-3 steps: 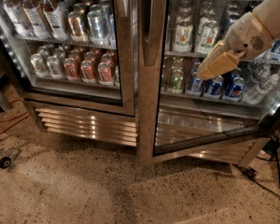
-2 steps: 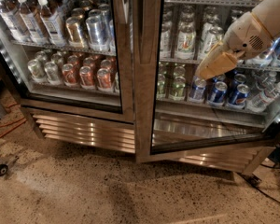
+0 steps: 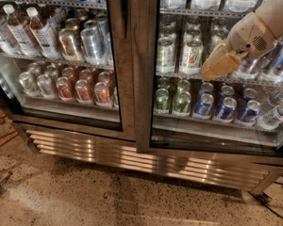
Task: Close right fridge door
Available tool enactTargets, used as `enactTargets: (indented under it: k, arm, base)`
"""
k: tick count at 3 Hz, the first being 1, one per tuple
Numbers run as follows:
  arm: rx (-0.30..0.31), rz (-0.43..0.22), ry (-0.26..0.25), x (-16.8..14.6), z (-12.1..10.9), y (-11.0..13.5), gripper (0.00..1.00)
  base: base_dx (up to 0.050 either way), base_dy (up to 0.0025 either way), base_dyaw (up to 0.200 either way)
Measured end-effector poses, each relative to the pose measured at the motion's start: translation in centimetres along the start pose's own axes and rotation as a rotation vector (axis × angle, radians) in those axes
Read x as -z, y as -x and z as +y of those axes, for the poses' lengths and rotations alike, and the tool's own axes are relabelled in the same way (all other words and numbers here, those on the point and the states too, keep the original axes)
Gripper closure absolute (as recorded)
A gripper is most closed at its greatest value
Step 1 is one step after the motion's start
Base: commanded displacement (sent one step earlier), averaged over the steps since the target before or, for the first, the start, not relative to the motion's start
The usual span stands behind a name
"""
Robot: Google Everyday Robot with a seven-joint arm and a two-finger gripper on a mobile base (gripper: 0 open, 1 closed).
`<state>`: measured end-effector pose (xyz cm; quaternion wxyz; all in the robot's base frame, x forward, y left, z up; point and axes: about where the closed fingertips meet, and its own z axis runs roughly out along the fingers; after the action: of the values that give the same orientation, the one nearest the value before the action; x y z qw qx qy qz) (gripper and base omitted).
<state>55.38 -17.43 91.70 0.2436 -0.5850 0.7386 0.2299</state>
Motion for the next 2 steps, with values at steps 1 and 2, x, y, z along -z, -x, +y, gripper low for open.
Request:
enactTargets:
  k: [1,2]
  arm:
    - [0.000,0.000,0.000,0.00,0.00,0.00,1.00]
    - [0.000,0.000,0.000,0.00,0.00,0.00,1.00]
  base:
    - [0.050,-0.00001,0.000]
    - [0.040,0.00199,0.095]
